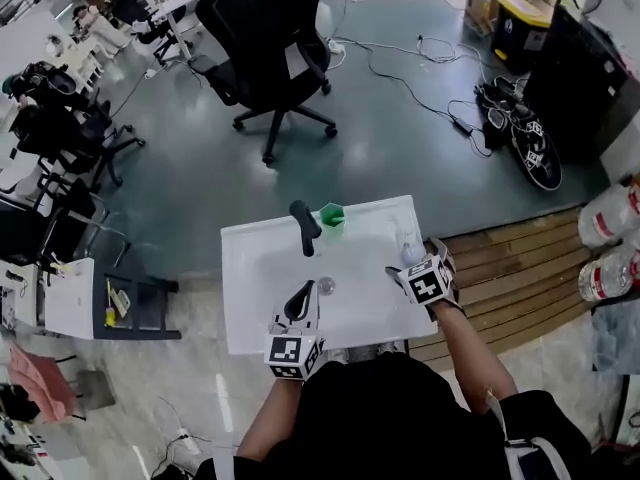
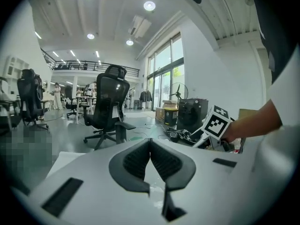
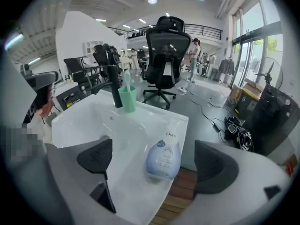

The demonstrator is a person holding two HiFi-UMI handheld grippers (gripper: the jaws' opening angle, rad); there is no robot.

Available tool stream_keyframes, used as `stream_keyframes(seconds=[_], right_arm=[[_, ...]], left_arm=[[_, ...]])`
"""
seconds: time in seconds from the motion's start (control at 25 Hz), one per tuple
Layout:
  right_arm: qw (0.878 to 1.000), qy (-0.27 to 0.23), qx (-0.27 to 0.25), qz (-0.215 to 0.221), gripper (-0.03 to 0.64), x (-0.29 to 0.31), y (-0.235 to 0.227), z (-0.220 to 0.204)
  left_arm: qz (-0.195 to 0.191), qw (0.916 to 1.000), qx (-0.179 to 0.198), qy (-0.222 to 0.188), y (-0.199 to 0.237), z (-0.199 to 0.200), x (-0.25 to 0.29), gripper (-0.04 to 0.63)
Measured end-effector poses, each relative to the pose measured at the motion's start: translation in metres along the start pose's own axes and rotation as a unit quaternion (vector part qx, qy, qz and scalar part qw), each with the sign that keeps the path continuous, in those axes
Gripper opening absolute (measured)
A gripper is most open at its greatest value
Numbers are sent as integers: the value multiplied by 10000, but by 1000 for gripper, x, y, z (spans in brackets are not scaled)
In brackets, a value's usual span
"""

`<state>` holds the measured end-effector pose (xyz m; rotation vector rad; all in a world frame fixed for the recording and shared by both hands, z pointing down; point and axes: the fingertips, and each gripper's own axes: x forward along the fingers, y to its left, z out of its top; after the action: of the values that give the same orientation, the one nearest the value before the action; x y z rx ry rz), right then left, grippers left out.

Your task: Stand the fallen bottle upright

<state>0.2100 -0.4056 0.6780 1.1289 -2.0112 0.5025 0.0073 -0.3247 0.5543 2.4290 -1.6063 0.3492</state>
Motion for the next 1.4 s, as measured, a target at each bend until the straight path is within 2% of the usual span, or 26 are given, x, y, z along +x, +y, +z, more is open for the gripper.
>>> stream_keyframes(seconds=[0.24,0.36,0.56,0.72,0.96,1.16,1.24,1.28,1.4], right_arm=[[9983,450,376,63,558,34,-17,0],[9964,678,512,-27,558,45,-28,3],[9877,1319,825,137,547,73,-35,-1],[9851,1509,823,-66,480,84,-44,2],[9778,1982,686,-23,441,101,-38,-4],[9735,2174,714,-21,423,101,-37,-4],[9742,2141,708,-79,394,100,-40,-2],[9753,2096,685,-110,344,99,-43,-1],[9778,2011,586,-115,330,98,-44,-1]], left_arm=[[34,9996,237,156,26,-10,5,17],[28,9997,158,168,41,-11,4,17],[-67,9997,40,236,55,-22,13,17],[-143,9994,-97,300,62,-28,16,18],[-214,9990,-28,396,75,-30,16,17],[-252,9992,50,310,83,-23,21,18],[-279,9991,69,298,83,-22,22,18],[-290,9991,64,297,82,-22,22,17],[-344,9989,69,325,79,-25,20,17]])
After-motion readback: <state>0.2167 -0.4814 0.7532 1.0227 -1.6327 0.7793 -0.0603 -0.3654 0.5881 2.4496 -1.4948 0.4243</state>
